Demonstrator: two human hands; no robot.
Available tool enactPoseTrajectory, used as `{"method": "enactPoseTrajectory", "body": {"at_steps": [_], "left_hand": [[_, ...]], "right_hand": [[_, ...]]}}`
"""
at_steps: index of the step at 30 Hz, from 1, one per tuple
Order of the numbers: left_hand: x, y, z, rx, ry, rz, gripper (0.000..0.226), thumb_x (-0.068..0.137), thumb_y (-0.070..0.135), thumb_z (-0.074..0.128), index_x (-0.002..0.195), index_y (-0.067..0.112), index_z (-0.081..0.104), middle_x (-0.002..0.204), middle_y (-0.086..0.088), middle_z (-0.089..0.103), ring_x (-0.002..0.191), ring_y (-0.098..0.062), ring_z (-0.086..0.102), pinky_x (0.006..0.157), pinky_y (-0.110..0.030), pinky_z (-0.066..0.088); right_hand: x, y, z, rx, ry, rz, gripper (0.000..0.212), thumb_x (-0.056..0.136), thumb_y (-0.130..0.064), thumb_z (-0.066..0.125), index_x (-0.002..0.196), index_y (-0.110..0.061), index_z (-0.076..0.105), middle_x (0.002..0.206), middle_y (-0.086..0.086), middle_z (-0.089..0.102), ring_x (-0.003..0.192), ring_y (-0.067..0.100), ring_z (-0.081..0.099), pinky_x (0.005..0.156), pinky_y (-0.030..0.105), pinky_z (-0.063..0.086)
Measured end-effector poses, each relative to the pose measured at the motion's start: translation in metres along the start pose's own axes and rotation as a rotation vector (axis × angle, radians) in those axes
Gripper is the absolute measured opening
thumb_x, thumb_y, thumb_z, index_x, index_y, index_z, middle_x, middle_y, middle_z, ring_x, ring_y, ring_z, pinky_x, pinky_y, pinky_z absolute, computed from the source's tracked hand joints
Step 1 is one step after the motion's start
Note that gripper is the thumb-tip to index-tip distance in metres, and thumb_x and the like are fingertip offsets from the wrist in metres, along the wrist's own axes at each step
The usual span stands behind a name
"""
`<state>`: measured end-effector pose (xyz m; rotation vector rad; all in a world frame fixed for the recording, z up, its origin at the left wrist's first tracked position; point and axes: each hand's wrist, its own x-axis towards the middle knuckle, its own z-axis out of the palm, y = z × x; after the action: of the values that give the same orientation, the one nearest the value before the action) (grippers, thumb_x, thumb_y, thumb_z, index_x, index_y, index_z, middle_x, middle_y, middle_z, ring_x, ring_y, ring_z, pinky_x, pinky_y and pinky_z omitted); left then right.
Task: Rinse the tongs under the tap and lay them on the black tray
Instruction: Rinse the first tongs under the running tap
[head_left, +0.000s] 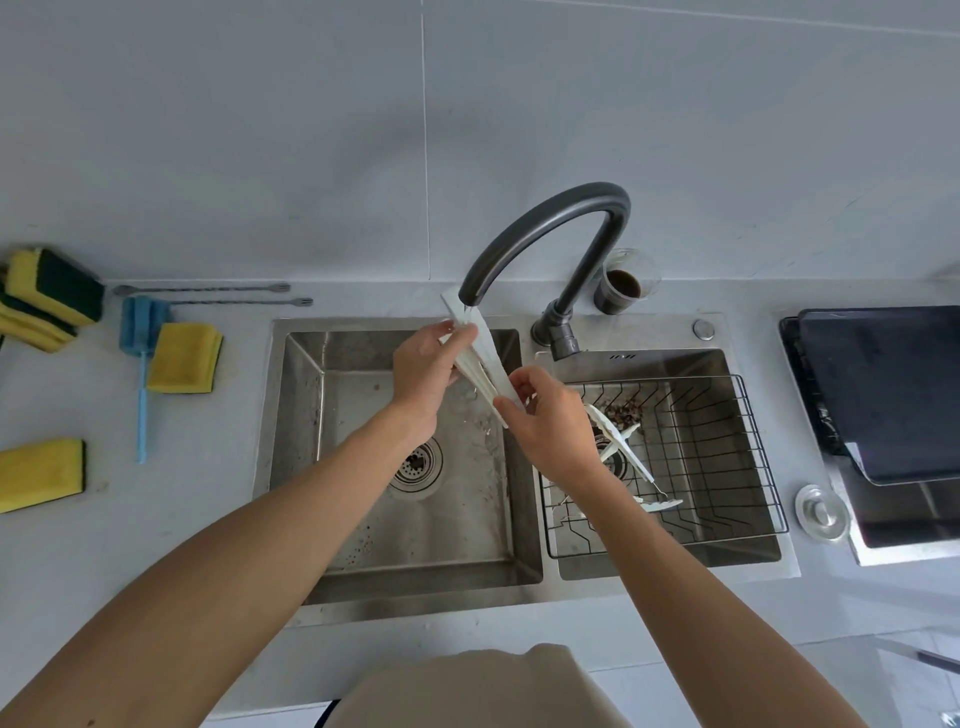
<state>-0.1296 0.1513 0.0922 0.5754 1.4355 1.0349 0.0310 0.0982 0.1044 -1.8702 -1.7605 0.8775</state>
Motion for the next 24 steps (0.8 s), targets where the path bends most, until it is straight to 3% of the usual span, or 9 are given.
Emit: {"method": "enactPoseTrajectory", "body": {"at_steps": [4, 9, 12, 15, 18, 21, 24], "left_hand": [[-0.005, -0.012, 0.009, 0.025, 0.018, -0.088, 0.02, 0.095, 0.037, 0.072, 0.096, 0.017, 0.072, 0.095, -0.004, 0.075, 0.093, -0.019, 0.072, 0.079, -0.03, 0.057], [-0.016, -0.027, 0.031, 0.064, -0.008, -0.166, 0.015, 0.095, 0.036, 0.073, 0.09, 0.022, 0.071, 0.097, -0.002, 0.073, 0.094, -0.018, 0.068, 0.086, -0.035, 0.056], [-0.023, -0.038, 0.048, 0.11, -0.054, -0.193, 0.02, 0.093, 0.038, 0.075, 0.087, 0.02, 0.073, 0.097, -0.005, 0.075, 0.095, -0.019, 0.067, 0.098, -0.043, 0.056], [-0.031, -0.05, 0.074, 0.207, -0.136, -0.158, 0.034, 0.082, 0.051, 0.081, 0.085, 0.018, 0.076, 0.102, -0.013, 0.076, 0.098, -0.019, 0.066, 0.099, -0.045, 0.055], [-0.041, -0.059, 0.102, 0.291, -0.224, -0.107, 0.042, 0.077, 0.056, 0.083, 0.099, 0.021, 0.079, 0.103, 0.001, 0.076, 0.111, -0.025, 0.07, 0.102, -0.044, 0.054], [-0.046, -0.072, 0.124, 0.347, -0.305, -0.076, 0.025, 0.088, 0.041, 0.079, 0.107, 0.024, 0.076, 0.114, 0.002, 0.076, 0.115, -0.02, 0.069, 0.103, -0.041, 0.055], [-0.048, -0.092, 0.136, 0.44, -0.332, -0.087, 0.004, 0.095, 0.025, 0.073, 0.099, 0.025, 0.073, 0.106, 0.001, 0.073, 0.11, -0.023, 0.071, 0.093, -0.033, 0.056]], "right_hand": [[-0.017, 0.013, 0.002, -0.158, -0.055, -0.074, 0.026, 0.099, -0.035, 0.065, 0.117, -0.017, 0.064, 0.103, -0.004, 0.07, 0.082, 0.018, 0.064, 0.071, 0.037, 0.054], [-0.043, 0.045, -0.004, -0.215, -0.02, 0.02, 0.033, 0.102, -0.038, 0.061, 0.128, -0.017, 0.063, 0.117, -0.003, 0.07, 0.089, 0.021, 0.072, 0.073, 0.042, 0.058], [-0.059, 0.07, -0.014, -0.26, 0.01, 0.089, 0.028, 0.104, -0.037, 0.058, 0.123, -0.017, 0.063, 0.107, -0.001, 0.072, 0.088, 0.026, 0.071, 0.072, 0.041, 0.058], [-0.073, 0.095, -0.025, -0.249, 0.029, 0.177, 0.026, 0.107, -0.032, 0.054, 0.122, -0.013, 0.062, 0.103, 0.001, 0.071, 0.087, 0.029, 0.069, 0.072, 0.041, 0.054], [-0.085, 0.123, -0.039, -0.18, 0.091, 0.292, 0.023, 0.11, -0.03, 0.048, 0.103, -0.012, 0.061, 0.079, -0.003, 0.064, 0.069, 0.026, 0.063, 0.064, 0.042, 0.052], [-0.095, 0.158, -0.056, -0.127, 0.137, 0.441, 0.029, 0.11, -0.027, 0.046, 0.087, -0.012, 0.058, 0.064, -0.001, 0.059, 0.057, 0.02, 0.058, 0.059, 0.042, 0.052], [-0.101, 0.19, -0.072, -0.113, 0.127, 0.543, 0.032, 0.107, -0.028, 0.047, 0.082, -0.012, 0.058, 0.067, 0.005, 0.065, 0.065, 0.027, 0.07, 0.064, 0.05, 0.06]]}}
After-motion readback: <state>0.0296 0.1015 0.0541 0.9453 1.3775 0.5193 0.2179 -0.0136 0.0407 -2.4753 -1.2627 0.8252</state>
